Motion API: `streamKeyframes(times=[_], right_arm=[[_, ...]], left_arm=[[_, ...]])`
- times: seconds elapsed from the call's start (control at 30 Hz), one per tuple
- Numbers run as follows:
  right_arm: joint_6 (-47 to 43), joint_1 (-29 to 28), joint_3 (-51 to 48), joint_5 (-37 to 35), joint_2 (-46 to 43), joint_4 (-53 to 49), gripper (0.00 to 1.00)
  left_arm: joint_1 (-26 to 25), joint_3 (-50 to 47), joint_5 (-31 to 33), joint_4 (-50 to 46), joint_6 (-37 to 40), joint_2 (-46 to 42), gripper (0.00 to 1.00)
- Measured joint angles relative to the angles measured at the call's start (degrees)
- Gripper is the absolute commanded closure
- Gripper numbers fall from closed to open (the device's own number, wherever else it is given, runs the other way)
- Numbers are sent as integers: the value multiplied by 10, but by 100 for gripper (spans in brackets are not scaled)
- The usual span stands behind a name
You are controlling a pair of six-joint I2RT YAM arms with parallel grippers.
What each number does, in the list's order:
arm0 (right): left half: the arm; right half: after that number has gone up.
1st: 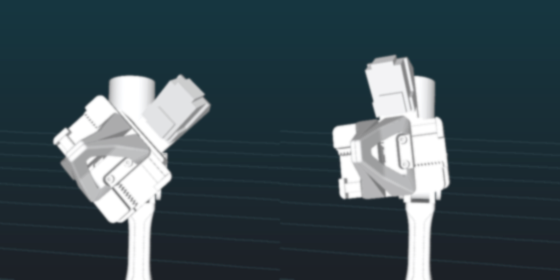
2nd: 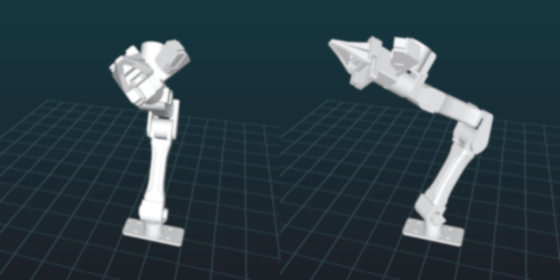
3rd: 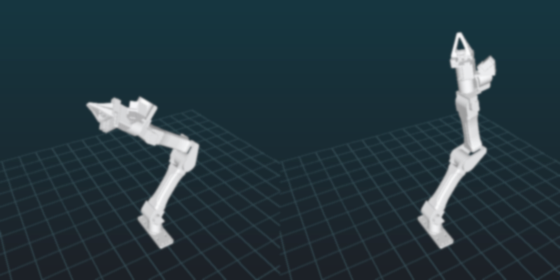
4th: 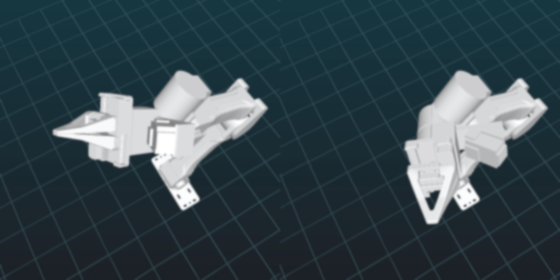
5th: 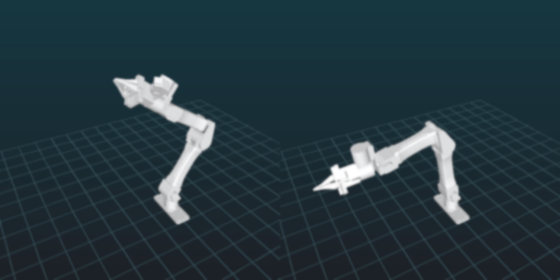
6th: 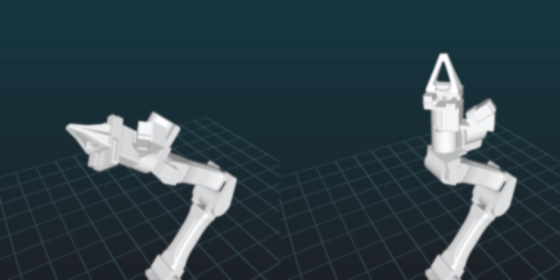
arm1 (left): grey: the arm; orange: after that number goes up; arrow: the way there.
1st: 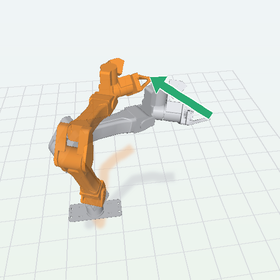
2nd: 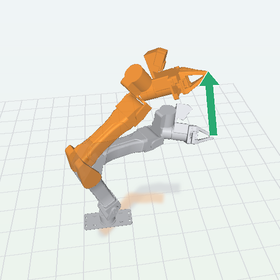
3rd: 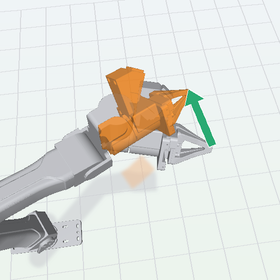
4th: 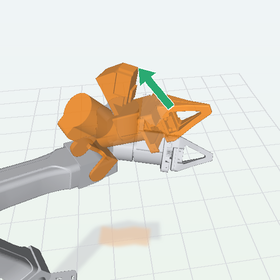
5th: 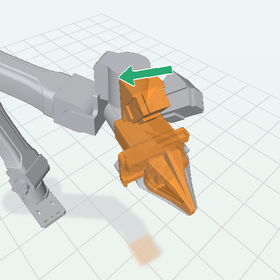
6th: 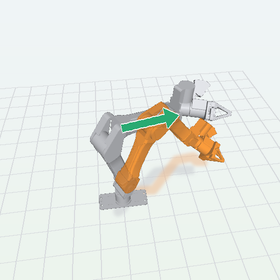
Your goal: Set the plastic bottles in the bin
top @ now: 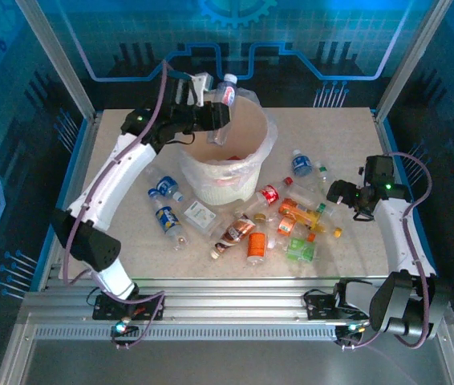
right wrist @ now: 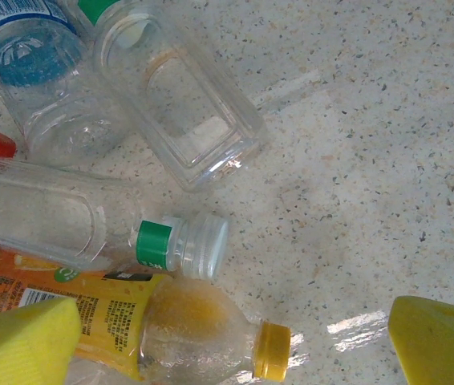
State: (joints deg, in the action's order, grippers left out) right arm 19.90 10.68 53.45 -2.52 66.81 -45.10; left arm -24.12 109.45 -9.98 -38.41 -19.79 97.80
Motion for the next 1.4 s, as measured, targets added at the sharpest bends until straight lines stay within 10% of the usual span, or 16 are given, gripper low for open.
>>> streamKeyframes(times=[0.4, 1.4], right_arm=[[0, 0, 7, -4, -13, -14, 0], [-4, 0, 19, -4, -12, -24, 0]], left_arm=[[-1, 18, 32, -68, 93, 22, 65], [-1, 29, 59, -88, 107, 38, 8]])
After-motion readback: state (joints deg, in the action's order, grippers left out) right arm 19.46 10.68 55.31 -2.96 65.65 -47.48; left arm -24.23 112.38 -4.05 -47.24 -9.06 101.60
